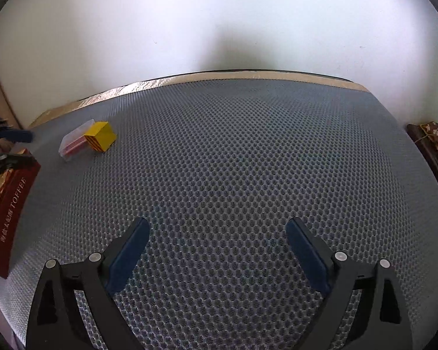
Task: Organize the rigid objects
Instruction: 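Move the left gripper to the clear plastic box and grasp it, then lift the clear box with the left gripper while the right gripper grasps the yellow cube, then carry the clear box into the tin and open the left gripper while the right gripper carries the yellow cube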
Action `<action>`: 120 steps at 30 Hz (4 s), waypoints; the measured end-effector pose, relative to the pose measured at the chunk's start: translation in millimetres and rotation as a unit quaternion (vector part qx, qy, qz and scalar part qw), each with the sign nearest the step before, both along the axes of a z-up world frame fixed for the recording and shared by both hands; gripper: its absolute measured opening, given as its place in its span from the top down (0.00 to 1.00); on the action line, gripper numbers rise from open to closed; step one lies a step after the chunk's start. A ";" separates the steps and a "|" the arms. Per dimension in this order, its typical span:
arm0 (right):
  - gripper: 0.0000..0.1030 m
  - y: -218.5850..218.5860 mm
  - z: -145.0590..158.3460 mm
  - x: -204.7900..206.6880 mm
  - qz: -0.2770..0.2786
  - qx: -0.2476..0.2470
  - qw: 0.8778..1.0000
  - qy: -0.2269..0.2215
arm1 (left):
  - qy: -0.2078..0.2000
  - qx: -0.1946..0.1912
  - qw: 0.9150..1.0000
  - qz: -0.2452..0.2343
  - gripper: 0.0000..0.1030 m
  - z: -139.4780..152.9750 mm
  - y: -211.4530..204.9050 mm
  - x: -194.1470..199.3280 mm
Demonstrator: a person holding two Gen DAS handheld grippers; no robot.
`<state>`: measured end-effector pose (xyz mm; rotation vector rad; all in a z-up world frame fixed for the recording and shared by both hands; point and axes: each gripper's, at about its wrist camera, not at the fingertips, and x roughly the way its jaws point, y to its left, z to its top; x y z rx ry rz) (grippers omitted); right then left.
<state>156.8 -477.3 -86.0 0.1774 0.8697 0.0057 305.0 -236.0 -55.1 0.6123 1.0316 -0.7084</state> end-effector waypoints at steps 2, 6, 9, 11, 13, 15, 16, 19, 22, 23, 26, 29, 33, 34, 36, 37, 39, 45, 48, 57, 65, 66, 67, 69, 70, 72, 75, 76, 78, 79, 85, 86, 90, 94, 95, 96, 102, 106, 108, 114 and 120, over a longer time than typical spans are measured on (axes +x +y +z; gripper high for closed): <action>0.09 0.1 -2.1 0.0 0.005 0.000 1.000 0.006 | 0.010 0.001 1.000 -0.001 0.37 -6.4 -2.0 16.1; 0.09 1.3 -2.4 -1.9 0.012 0.001 1.000 0.009 | 0.069 -0.008 0.998 0.001 0.37 -20.8 -4.9 46.1; 0.09 2.6 -1.8 -3.4 0.014 0.000 1.000 0.013 | 0.074 -0.001 0.997 -0.002 0.37 -29.9 -10.6 57.3; 0.09 2.4 -1.9 -4.2 0.015 0.000 1.000 0.014 | 0.072 0.005 0.997 -0.005 0.37 -34.6 -14.1 63.6; 0.09 1.9 -2.1 -2.1 0.015 -0.001 1.000 0.016 | 0.073 0.007 0.997 -0.007 0.37 -38.5 -18.0 68.5; 0.09 2.4 -2.2 -1.5 0.016 -0.002 1.000 0.017 | 0.062 0.015 0.998 -0.013 0.37 -41.7 -22.6 69.3; 0.09 2.5 -2.1 -1.2 0.016 -0.003 1.000 0.018 | 0.050 0.020 0.998 -0.016 0.37 -43.6 -25.6 69.0; 0.09 2.1 -1.7 -1.2 0.017 -0.007 1.000 0.020 | 0.045 0.029 0.998 -0.028 0.37 -48.9 -34.6 66.0; 0.08 4.2 -1.0 -0.7 0.018 -0.009 1.000 0.022 | 0.057 0.014 0.998 -0.014 0.46 -50.8 -37.4 72.8; 0.08 4.3 -0.9 -0.8 0.018 -0.011 1.000 0.023 | 0.078 0.000 0.997 -0.003 0.46 -51.1 -34.9 77.2; 0.08 13.8 -2.2 11.0 0.019 -0.014 0.999 0.025 | 0.078 -0.005 0.997 0.020 0.47 -46.1 -32.1 73.4; 0.08 13.6 -1.8 12.9 0.019 -0.011 0.999 0.024 | 0.054 -0.024 0.997 0.054 0.47 -32.2 -22.6 52.7; 0.08 16.8 0.9 12.9 0.027 -0.012 0.999 0.019 | 0.030 -0.076 0.989 0.121 0.47 1.5 0.3 14.8; 0.08 17.8 2.4 11.9 0.033 -0.009 0.999 0.016 | 0.035 -0.095 0.986 0.133 0.47 10.3 8.5 4.2; 0.09 25.0 8.4 12.6 0.055 0.000 0.998 0.007 | 0.035 -0.124 0.979 0.157 0.47 26.3 28.9 -19.2; 0.09 30.3 13.6 15.5 0.074 0.012 0.997 0.000 | 0.036 -0.133 0.977 0.165 0.47 29.7 32.9 -28.3; 0.09 43.6 27.9 23.6 0.119 0.027 0.992 -0.023 | 0.028 -0.146 0.970 0.192 0.47 36.8 50.0 -52.9; 0.20 88.5 51.1 67.4 0.251 0.020 0.965 -0.070 | -0.005 -0.148 0.953 0.263 0.47 47.2 110.5 -108.1; 0.22 113.3 53.0 94.3 0.293 -0.001 0.954 -0.058 | 0.005 -0.153 0.943 0.294 0.47 46.1 133.3 -129.5; 0.27 142.6 40.4 145.3 0.367 -0.064 0.928 -0.013 | 0.013 -0.159 0.931 0.329 0.47 38.3 169.9 -152.7; 0.40 159.1 26.6 166.0 0.420 -0.103 0.901 0.028 | 0.027 -0.179 0.921 0.346 0.47 41.7 190.0 -164.6; 0.45 161.0 25.4 168.0 0.424 -0.105 0.899 0.032 | 0.031 -0.181 0.920 0.346 0.47 40.6 190.5 -164.3; 0.47 163.3 23.7 170.6 0.430 -0.104 0.896 0.040 | 0.036 -0.181 0.920 0.346 0.47 39.0 190.6 -164.0; 0.64 168.5 18.4 173.6 0.441 -0.112 0.889 0.056 | 0.040 -0.178 0.919 0.349 0.47 36.9 191.3 -163.7; 0.66 169.8 15.2 174.8 0.446 -0.113 0.885 0.067 | 0.041 -0.179 0.919 0.350 0.47 38.6 192.4 -165.9; 0.66 168.6 14.0 175.3 0.447 -0.111 0.885 0.074 | 0.042 -0.181 0.917 0.353 0.47 38.8 194.2 -166.4; 0.66 163.0 15.9 169.9 0.432 -0.111 0.892 0.077 | 0.030 -0.181 0.915 0.359 0.47 42.3 198.0 -168.4; 0.66 158.6 19.9 163.5 0.423 -0.103 0.898 0.071 | 0.025 -0.181 0.915 0.360 0.47 44.4 199.3 -169.1; 0.66 150.5 28.2 148.3 0.408 -0.072 0.908 0.057 | 0.014 -0.182 0.913 0.365 0.47 47.2 203.0 -172.1; 0.66 146.7 32.4 137.3 0.399 -0.057 0.914 0.048 | 0.013 -0.183 0.912 0.367 0.46 47.7 205.1 -172.8; 0.66 133.1 53.6 49.3 0.337 0.056 0.940 -0.015 | 0.005 -0.181 0.908 0.378 0.46 48.5 216.1 -178.9; 0.66 132.4 55.6 39.6 0.328 0.065 0.942 -0.022 | 0.007 -0.179 0.909 0.375 0.46 47.5 215.7 -178.7; 0.66 133.9 65.6 -1.2 0.298 0.128 0.945 -0.038 | -0.003 -0.166 0.918 0.360 0.46 43.4 207.2 -172.5; 0.66 139.6 72.7 -29.7 0.286 0.151 0.945 -0.044 | -0.007 -0.156 0.929 0.334 0.46 35.6 191.1 -154.1; 0.66 139.0 73.2 -36.0 0.285 0.151 0.946 -0.043 | -0.005 -0.154 0.932 0.327 0.46 33.0 186.0 -149.3; 0.66 141.0 74.0 -40.5 0.283 0.146 0.947 -0.044 | -0.003 -0.153 0.935 0.321 0.46 30.7 182.1 -145.6; 0.66 140.8 71.3 -47.5 0.274 0.149 0.949 -0.036 | 0.008 -0.145 0.942 0.301 0.46 13.5 162.3 -119.5; 0.66 141.8 69.3 -47.6 0.272 0.152 0.949 -0.035 | 0.016 -0.139 0.944 0.300 0.46 4.1 157.8 -108.5; 0.66 141.1 69.3 -49.8 0.270 0.150 0.950 -0.035 | 0.014 -0.130 0.944 0.304 0.46 -0.2 157.2 -104.2; 0.66 149.1 68.1 -50.2 0.277 0.153 0.948 -0.032 | 0.041 -0.134 0.945 0.295 0.46 -9.4 155.2 -92.9; 0.66 158.7 73.9 -54.1 0.283 0.152 0.947 -0.035 | 0.043 -0.149 0.936 0.316 0.45 -2.1 168.2 -98.7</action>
